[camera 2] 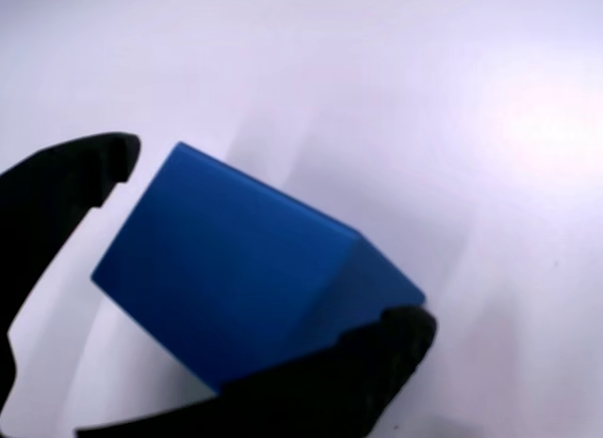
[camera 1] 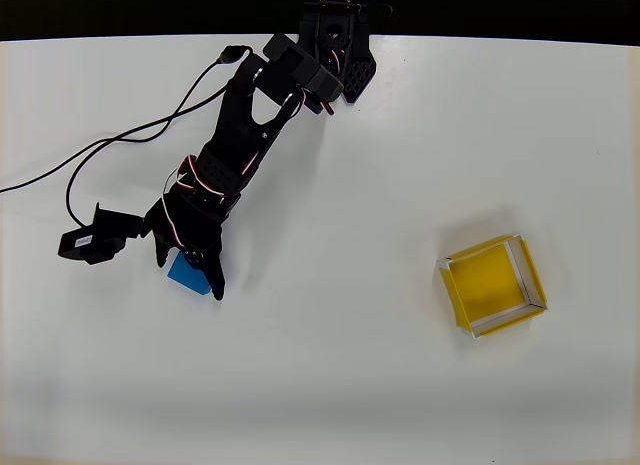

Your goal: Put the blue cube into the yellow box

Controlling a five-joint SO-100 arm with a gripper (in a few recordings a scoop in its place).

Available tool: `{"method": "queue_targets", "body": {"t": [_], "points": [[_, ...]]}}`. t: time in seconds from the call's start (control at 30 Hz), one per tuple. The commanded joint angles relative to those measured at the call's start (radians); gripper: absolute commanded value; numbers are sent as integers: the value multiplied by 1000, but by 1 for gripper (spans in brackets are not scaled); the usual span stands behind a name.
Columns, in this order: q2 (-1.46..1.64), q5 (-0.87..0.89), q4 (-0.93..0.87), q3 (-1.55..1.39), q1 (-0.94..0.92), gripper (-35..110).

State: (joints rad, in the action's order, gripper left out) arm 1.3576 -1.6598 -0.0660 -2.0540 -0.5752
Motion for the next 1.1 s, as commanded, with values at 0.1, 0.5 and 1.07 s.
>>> {"method": "queue_targets", "body": {"t": [0.1, 0.5, 1.07], "points": [[51, 5, -5, 64, 9, 49], [77, -35, -44, 0, 2, 37], [262, -48, 26, -150, 77, 26]]}}
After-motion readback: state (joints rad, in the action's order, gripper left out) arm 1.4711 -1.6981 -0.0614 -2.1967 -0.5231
